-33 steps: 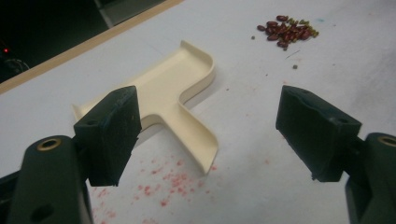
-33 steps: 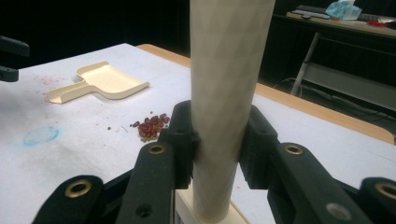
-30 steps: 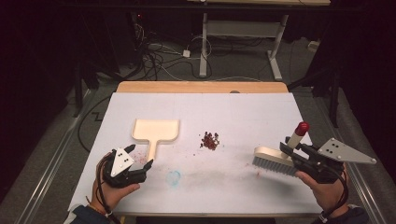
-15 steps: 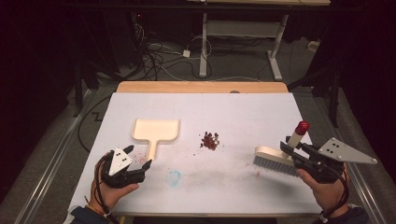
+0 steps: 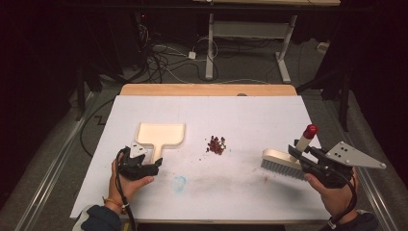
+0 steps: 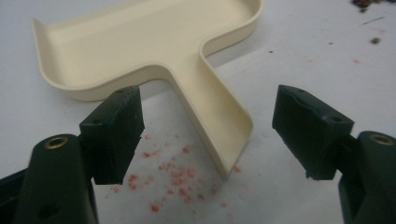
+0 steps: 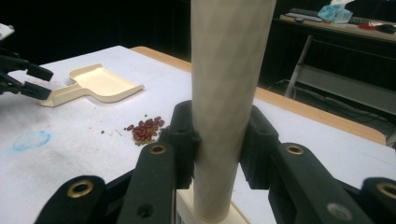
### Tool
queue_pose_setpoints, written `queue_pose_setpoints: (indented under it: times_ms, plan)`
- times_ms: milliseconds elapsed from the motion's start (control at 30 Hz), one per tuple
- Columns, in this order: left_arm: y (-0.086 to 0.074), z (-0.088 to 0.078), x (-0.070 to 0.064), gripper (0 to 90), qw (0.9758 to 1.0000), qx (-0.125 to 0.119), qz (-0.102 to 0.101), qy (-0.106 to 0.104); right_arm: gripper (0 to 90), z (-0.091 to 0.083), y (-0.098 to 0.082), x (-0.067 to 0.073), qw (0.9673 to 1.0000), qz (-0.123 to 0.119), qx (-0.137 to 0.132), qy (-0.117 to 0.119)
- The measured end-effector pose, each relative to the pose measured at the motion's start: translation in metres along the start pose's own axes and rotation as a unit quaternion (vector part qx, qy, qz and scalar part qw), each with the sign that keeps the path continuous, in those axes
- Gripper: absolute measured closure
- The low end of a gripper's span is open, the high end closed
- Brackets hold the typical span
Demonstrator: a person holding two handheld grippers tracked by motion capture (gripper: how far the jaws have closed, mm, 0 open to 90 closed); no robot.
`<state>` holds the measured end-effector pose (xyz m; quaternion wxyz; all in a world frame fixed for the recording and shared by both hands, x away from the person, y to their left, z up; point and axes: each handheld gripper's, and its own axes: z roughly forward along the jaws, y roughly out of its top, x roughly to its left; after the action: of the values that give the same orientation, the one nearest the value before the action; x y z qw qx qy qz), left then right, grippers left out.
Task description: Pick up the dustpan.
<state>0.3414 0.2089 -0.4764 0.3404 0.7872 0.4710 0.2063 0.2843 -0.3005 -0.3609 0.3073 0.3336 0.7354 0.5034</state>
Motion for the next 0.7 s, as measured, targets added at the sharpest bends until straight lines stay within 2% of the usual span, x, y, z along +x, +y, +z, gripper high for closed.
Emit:
queue_pose_setpoints:
  times_ms: [67, 100, 133, 200, 300, 400, 533, 567, 667, 700]
  plan:
    - [0.004, 0.01, 0.003, 24.8, 0.9999, 0.011, -0.011, -0.005, 70.1, 0.0, 0.0, 0.0, 1.0, 0.001, 0.001, -0.001]
    - [0.006, 0.015, 0.004, 25.3, 0.9997, 0.022, -0.012, -0.001, 70.1, 0.001, 0.0, 0.0, 1.0, 0.001, 0.001, -0.001]
    - [0.007, 0.02, 0.005, 29.4, 0.9995, 0.029, -0.015, -0.003, 70.1, 0.001, 0.0, 0.0, 1.0, 0.001, 0.002, -0.001]
    - [0.009, 0.03, 0.005, 29.2, 0.9988, 0.043, -0.021, 0.008, 70.1, 0.001, 0.0, 0.0, 1.0, -0.001, 0.004, -0.001]
    - [0.009, 0.035, 0.007, 34.5, 0.999, 0.027, -0.034, 0.009, 70.1, 0.001, 0.0, 0.001, 1.0, -0.002, 0.003, 0.001]
    - [0.011, 0.038, 0.007, 38.6, 0.9986, 0.028, -0.045, 0.011, 70.1, 0.001, -0.001, 0.001, 1.0, -0.002, 0.005, 0.0]
    - [0.013, 0.039, 0.006, 45.7, 0.9976, 0.029, -0.058, 0.025, 70.0, 0.002, -0.002, 0.001, 1.0, -0.002, 0.008, 0.001]
    - [0.014, 0.04, 0.005, 50.2, 0.9974, 0.031, -0.059, 0.028, 70.1, 0.002, -0.001, 0.002, 1.0, -0.003, 0.007, 0.001]
    - [0.017, 0.041, 0.005, 55.2, 0.997, 0.034, -0.061, 0.032, 70.0, 0.003, -0.001, 0.002, 1.0, -0.002, 0.006, 0.003]
    - [0.018, 0.042, 0.006, 60.9, 0.9968, 0.036, -0.062, 0.034, 70.1, 0.003, -0.001, 0.003, 1.0, -0.006, 0.006, 0.003]
